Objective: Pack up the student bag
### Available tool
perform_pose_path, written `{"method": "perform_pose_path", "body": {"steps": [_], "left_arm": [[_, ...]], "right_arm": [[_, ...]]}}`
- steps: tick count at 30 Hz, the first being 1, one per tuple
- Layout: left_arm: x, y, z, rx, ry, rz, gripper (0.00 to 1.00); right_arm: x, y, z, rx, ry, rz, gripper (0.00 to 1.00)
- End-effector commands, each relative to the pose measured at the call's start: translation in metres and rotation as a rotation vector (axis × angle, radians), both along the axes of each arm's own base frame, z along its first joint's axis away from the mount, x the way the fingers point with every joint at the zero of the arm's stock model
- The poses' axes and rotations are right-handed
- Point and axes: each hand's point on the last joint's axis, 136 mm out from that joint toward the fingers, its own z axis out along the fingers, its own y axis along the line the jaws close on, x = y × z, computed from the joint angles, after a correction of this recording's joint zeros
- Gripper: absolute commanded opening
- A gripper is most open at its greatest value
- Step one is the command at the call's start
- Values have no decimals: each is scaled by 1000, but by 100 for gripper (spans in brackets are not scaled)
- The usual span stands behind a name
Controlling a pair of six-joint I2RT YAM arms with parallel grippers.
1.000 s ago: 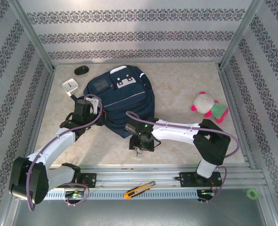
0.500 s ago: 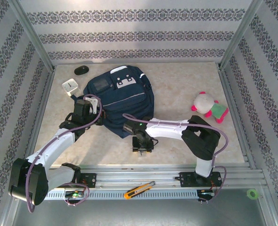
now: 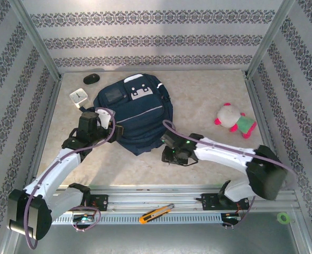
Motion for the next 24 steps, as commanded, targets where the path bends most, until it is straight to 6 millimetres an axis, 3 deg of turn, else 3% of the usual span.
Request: {"method": "perform_pose_path", "body": {"steps": [1, 6, 12, 18, 24], "left_arm": [[-1, -33, 31, 79, -154, -266, 64], [7, -69, 7, 268, -159, -464, 70], [40, -94, -13, 326, -155, -500, 74], [84, -82, -26, 436, -183, -357, 74], [97, -79, 5, 425, -286, -284, 55]], "right_arm": [[21, -6, 15, 76, -128, -18, 32], [33, -15, 34, 170, -214, -53, 31], [34, -14, 43, 232, -245, -56, 31], [33, -12, 45, 244, -247, -50, 31], [36, -10, 49, 251, -257, -41, 31]]}}
